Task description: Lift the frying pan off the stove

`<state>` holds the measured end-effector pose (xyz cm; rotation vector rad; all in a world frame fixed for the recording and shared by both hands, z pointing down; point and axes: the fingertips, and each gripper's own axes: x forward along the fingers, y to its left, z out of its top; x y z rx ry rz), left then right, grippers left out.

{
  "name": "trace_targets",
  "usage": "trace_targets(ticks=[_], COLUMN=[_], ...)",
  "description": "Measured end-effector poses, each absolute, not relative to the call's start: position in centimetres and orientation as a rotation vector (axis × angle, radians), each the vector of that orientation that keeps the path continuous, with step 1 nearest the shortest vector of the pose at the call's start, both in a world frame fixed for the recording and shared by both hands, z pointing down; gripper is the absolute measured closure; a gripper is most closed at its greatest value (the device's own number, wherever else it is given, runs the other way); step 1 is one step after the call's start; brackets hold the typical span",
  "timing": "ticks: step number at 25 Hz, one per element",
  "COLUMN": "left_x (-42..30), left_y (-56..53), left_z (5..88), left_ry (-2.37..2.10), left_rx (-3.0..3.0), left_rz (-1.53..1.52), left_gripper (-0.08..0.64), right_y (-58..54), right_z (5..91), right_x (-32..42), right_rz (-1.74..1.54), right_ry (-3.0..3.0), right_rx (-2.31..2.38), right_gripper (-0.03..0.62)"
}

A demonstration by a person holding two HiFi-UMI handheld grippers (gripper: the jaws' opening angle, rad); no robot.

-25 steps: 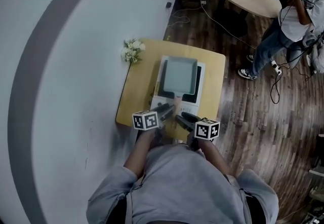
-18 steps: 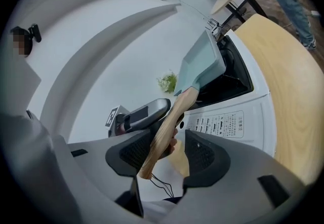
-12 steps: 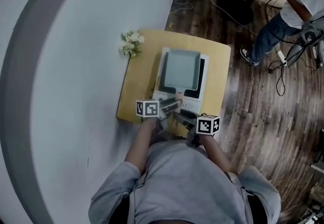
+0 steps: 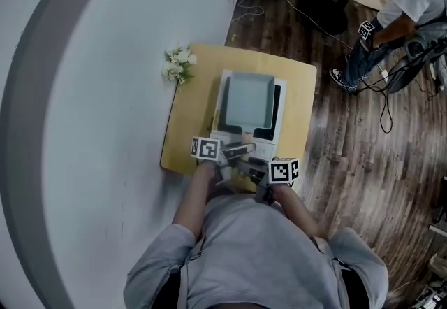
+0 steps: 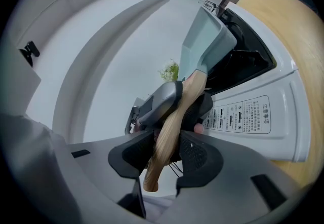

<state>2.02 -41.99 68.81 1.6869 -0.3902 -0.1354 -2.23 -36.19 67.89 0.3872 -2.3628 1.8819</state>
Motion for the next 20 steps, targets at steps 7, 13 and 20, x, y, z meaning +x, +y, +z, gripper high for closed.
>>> trace_targets(ticks=[7,13,20], left_x=[2.4,2.5,3.1], left_y=[-42.2,-41.5,-40.5], left_z=[68.8,68.8,65.7], left_ry=[-0.442,-0.5,-0.499], left_rx=[1.746,1.832,1.896], left_rz=[-0.112,-0.096,-0.165], left_gripper=[0.4,0.403,0.408], right_y=[-36.4,-35.5,-34.3], right_z=[68.1,68.2,66.0], right_x=[-2.1,-2.0,-1.2], right_rz=[1.878,1.759,1.645], right_ry=[-2.377,-2.412,-2.497], right_rx=[0.417,0.404,0.422], right_gripper=[0.454,0.454,0.454])
